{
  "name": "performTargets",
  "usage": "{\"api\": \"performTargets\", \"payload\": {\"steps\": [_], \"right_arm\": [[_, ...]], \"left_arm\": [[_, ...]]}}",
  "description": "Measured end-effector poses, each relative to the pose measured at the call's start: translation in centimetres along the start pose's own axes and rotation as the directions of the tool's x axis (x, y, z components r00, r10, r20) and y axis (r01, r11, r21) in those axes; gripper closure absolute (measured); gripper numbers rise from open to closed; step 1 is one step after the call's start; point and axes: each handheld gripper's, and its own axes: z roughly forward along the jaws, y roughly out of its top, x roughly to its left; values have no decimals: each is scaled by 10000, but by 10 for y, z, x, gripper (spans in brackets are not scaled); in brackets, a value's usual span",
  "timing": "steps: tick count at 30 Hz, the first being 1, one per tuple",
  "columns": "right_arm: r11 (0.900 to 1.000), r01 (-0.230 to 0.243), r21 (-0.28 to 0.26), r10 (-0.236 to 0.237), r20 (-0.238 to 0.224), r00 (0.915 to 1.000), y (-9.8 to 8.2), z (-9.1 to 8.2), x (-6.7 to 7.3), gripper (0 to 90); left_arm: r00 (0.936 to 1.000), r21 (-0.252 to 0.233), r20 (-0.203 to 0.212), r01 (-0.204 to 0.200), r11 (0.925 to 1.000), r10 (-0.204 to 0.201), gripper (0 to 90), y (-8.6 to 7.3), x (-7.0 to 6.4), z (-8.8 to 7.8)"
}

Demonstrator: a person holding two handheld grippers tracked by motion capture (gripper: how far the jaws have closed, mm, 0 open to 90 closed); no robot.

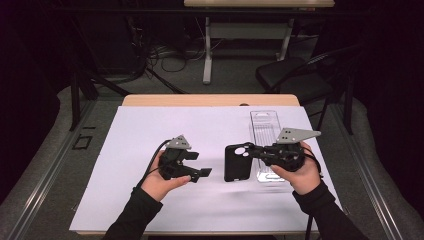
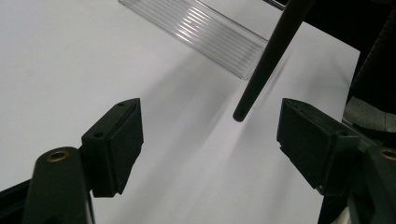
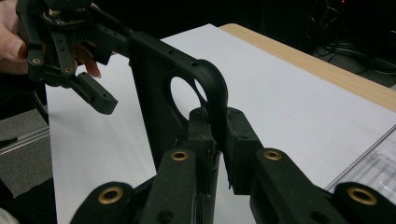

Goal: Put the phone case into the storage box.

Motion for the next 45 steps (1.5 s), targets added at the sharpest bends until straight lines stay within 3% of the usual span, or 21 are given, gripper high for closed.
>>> {"api": "performTargets", "payload": {"steps": [3,9,19,45], "right_arm": [[9999,-9,-110,9,14,10000,2,-4,-3,832],[9998,33,-195,-33,-13,10000,6,-9,-8,832],[9992,182,-354,-175,225,9996,13,-16,-23,831],[9986,20,-537,8,526,9986,18,-39,-56,832]], "left_arm": [[9998,127,-196,-100,9999,102,230,-5,1,-1],[9989,-41,-462,101,9999,-102,200,-13,5,-7],[9981,-317,-549,262,9992,-279,163,-20,11,-21],[9975,-233,-602,358,9991,-372,163,-30,17,-23]]}}
